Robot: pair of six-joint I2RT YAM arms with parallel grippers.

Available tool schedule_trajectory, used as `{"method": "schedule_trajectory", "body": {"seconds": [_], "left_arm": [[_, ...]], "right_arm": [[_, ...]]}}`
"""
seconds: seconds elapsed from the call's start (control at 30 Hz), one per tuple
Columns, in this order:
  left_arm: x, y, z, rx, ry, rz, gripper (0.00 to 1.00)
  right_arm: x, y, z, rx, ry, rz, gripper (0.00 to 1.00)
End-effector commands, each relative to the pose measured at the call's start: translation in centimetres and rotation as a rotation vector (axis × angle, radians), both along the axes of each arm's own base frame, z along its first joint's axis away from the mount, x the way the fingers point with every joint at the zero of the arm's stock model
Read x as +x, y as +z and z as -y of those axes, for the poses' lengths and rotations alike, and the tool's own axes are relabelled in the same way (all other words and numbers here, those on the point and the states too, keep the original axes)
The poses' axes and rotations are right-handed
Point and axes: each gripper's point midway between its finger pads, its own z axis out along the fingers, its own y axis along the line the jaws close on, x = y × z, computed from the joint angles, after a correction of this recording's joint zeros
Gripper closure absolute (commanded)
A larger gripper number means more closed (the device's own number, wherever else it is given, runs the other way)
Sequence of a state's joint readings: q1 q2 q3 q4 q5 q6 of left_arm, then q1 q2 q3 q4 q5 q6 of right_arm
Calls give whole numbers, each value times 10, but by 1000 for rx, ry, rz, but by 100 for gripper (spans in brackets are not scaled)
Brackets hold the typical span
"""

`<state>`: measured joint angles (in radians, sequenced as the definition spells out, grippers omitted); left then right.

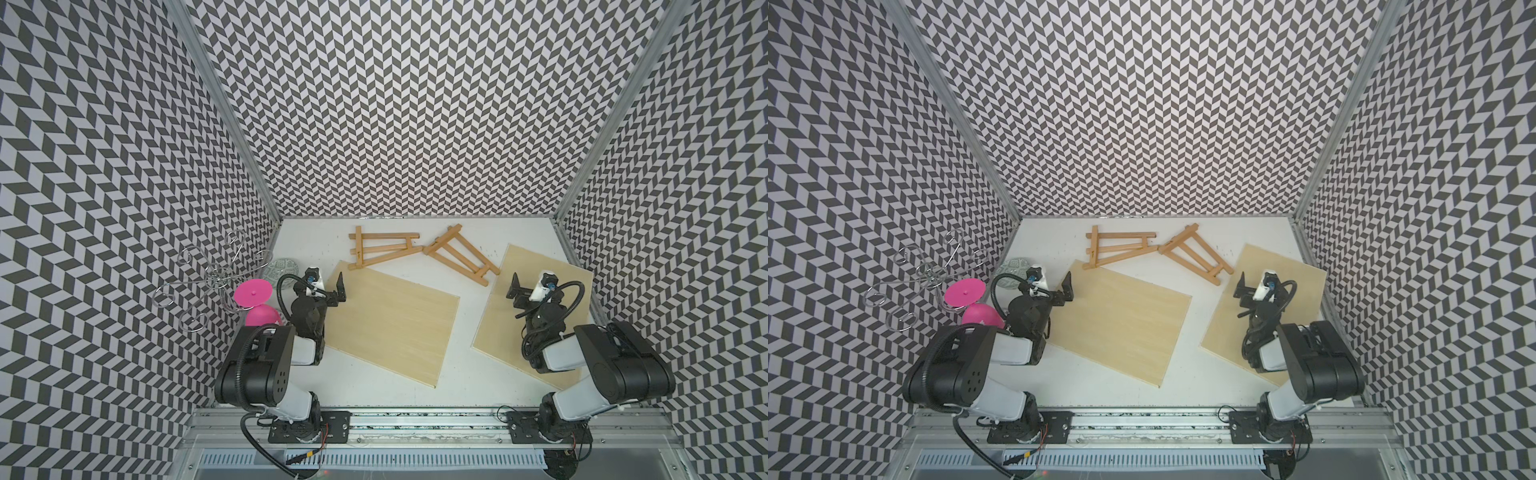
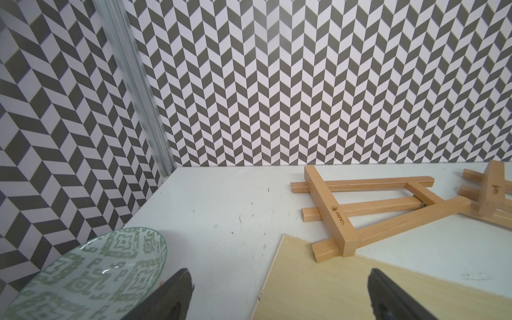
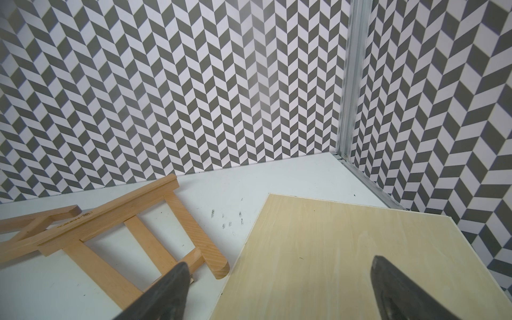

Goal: Assemble the easel
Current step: Pick up the easel at the center of the board.

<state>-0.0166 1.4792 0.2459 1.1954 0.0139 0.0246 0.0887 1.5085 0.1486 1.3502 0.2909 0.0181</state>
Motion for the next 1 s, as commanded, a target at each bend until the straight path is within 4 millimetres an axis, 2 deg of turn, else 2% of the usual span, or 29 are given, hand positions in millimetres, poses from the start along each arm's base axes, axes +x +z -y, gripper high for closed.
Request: {"method": "schedule_trajectory", "body": {"seconds": [0.0,0.1,0.2,0.23,0.33,0.37,0.43,0.5,0.57,0.63,0.77,0.87,0.97], "left_arm": [[-7,21,1,-13,-14,29,0],[-15,42,5,-34,-37,46,0],[-24,66,15,-67,-99,78,0],[-28,75,18,-94,-118,96,0],[-34,90,10,-269,-74,96,0],[-35,93,5,-354,-47,91,0],[-35,93,4,-485,-38,60,0],[-36,90,11,-530,-76,31,0],[-35,72,7,-664,-42,-29,0],[-35,66,18,-679,-117,-64,0],[-41,69,45,-635,-216,-93,0],[-49,70,78,-571,-298,-104,0],[-55,67,107,-528,-359,-126,0]], "right_arm": [[-15,42,6,21,-29,140,1],[-17,57,7,80,-28,144,1],[-13,60,-1,173,20,83,1],[-9,77,-4,222,36,100,1],[-9,79,-4,478,20,50,1],[-10,78,-10,501,48,24,1],[-16,65,-16,590,64,-27,1],[-21,60,-33,641,178,-46,1],[-24,56,-52,712,288,-91,1],[-24,50,-73,724,394,-170,1],[-24,43,-114,740,550,-301,1],[-23,31,-135,802,605,-357,1],[-13,18,-146,878,623,-417,1]]}}
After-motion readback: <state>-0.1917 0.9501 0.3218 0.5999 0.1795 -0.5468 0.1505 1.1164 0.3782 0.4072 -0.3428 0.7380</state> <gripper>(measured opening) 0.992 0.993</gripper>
